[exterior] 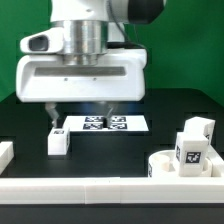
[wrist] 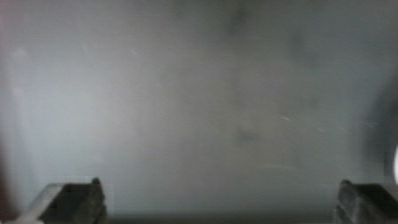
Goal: Assemble stool
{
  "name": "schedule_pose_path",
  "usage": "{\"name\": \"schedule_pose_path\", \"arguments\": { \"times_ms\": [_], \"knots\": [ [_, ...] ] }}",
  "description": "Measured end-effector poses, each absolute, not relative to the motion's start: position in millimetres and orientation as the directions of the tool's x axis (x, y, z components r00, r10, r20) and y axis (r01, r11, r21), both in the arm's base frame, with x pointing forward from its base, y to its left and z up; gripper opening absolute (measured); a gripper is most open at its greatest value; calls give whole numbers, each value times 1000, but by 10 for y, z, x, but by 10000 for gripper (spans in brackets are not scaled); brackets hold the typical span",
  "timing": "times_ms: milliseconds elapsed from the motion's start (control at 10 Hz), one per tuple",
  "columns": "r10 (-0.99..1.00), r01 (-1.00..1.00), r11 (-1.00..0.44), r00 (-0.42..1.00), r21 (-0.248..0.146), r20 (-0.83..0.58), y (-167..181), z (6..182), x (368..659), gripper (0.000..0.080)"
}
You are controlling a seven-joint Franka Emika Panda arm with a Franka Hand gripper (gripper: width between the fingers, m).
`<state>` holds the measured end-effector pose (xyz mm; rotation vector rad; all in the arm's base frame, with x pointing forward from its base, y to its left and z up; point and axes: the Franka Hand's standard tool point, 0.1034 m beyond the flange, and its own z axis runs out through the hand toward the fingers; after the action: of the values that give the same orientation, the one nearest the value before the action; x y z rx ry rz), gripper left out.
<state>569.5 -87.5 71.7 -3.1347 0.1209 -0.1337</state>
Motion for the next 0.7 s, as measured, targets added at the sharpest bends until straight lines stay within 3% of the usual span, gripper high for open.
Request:
{"name": "schedule_pose_path", "arguments": {
  "times_ms": [400,700],
  "knots": [
    [-98,-99,-995,994,13,50,-1407,521,5360,648],
    [-98,-98,-995,995,3,24,-1361,515,5348,648]
  ]
}}
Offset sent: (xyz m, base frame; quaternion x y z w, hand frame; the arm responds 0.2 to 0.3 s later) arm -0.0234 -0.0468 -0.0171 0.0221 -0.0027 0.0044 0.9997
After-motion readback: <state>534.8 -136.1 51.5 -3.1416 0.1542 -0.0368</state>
